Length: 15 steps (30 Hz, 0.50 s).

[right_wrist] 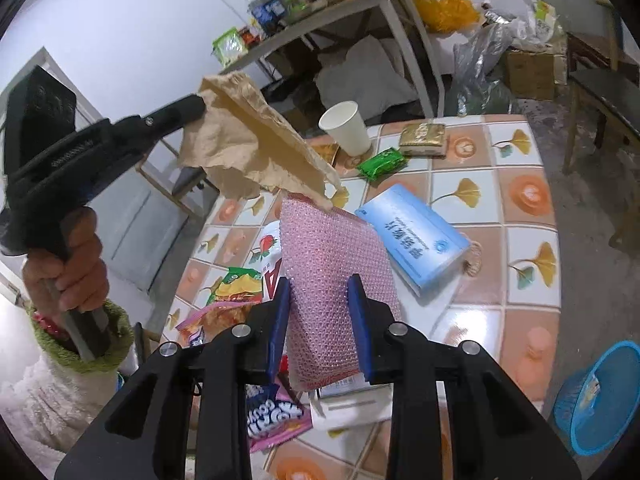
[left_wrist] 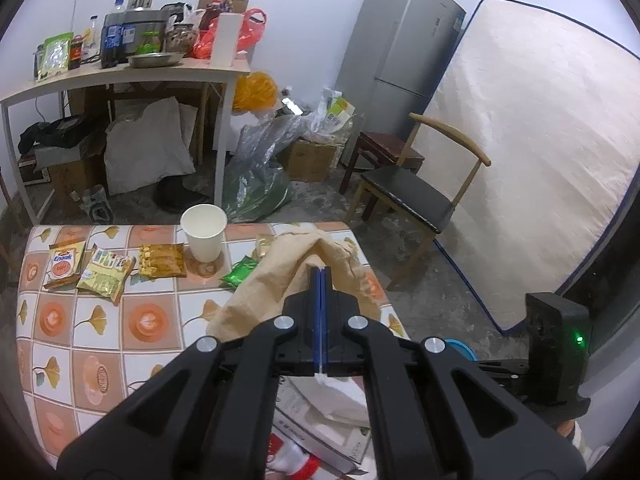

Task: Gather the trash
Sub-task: 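Grasp the pink sponge with the right tool while the left tool holds the brown paper, then carry the brown paper and pink sponge over the blue wastebasket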

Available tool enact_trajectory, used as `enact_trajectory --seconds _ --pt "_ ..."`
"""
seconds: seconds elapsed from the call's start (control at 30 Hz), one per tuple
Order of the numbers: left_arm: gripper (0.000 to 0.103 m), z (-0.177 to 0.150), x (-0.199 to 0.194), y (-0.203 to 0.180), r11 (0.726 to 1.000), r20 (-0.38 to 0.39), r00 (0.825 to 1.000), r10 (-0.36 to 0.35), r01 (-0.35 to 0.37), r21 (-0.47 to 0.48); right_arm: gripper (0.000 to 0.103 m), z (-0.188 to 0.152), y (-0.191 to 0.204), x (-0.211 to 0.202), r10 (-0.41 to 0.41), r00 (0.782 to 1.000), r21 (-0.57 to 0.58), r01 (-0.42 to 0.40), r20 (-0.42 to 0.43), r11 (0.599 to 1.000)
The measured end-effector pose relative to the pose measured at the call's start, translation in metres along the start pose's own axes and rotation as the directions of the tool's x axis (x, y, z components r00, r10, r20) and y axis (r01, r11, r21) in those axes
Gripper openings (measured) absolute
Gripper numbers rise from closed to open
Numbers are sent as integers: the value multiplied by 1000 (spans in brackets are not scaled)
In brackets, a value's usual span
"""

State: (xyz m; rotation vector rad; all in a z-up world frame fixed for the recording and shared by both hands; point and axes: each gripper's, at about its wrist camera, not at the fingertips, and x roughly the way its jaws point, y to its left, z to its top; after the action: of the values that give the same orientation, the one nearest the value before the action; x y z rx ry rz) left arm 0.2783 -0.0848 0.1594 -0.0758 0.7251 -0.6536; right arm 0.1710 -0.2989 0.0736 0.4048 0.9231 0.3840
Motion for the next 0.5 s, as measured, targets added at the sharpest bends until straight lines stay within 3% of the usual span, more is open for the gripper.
enact_trajectory --seconds 0.2,0.5 --pt "0 -4 2 -34 999 -6 999 -38 39 29 29 -27 -24 -50 -4 997 65 -1 75 998" --pt "0 -20 30 -107 986 -55 989 -135 140 88 29 -80 -85 -125 -104 981 209 69 164 975"
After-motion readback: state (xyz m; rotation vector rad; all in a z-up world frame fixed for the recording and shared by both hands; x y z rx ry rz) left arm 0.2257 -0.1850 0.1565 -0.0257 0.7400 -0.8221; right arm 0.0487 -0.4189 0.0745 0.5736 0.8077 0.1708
